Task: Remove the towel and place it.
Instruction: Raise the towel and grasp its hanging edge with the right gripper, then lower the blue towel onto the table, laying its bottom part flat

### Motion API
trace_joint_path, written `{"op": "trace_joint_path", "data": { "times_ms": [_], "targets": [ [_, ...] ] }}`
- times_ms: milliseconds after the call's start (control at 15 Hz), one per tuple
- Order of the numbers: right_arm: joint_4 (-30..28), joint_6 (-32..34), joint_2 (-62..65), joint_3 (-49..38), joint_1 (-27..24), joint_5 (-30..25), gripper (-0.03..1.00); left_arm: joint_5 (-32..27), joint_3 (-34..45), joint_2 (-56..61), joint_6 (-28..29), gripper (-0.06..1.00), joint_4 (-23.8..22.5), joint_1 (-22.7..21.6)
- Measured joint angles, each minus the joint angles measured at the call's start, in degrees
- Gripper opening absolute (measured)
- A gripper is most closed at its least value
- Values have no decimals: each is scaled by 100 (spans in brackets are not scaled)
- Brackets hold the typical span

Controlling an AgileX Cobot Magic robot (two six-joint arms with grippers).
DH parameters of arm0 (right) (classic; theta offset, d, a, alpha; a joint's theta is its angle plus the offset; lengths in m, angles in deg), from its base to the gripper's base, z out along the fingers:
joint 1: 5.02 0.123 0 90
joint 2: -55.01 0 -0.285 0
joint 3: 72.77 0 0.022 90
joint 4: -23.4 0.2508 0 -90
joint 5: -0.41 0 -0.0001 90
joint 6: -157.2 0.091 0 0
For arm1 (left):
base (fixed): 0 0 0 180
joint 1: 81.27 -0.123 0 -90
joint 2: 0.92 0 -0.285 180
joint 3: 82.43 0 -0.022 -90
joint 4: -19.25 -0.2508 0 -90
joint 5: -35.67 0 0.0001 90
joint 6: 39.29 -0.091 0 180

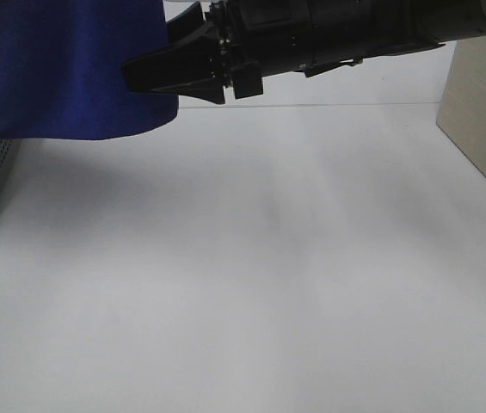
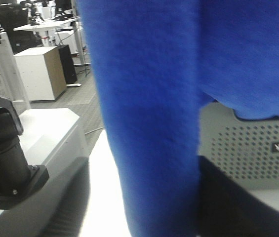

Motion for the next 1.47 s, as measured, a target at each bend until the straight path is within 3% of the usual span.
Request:
{"op": "trace_joint_path", "data": {
  "times_ms": [67,267,533,733,933,1067,1267,1467],
  "targets": [
    [-40,103,6,0,-132,0,52,-6,0,0,0,0,0,0],
    [-149,304,86,0,-395,6,24,-6,0,0,0,0,0,0],
    [-441,516,143,0,-395,-6,2,-17,0,0,0,0,0,0],
    [-521,710,143,0,-395,-6,2,-17,0,-6,0,0,17,0],
    [-544,2097,143,0,-395,-6,2,-23,0,-46,275,0,17,0],
    [-768,2504,235,0,-395,0,2,-17,0,-126,619,0,17,0],
    [-1977,3587,762,367,-395,218,2,258,0,-338,1186,0,-126,0],
    [-4108,5277,1324,1255,-395,567,2,837,0,-493,1805,0,-642,-17]
  ]
}}
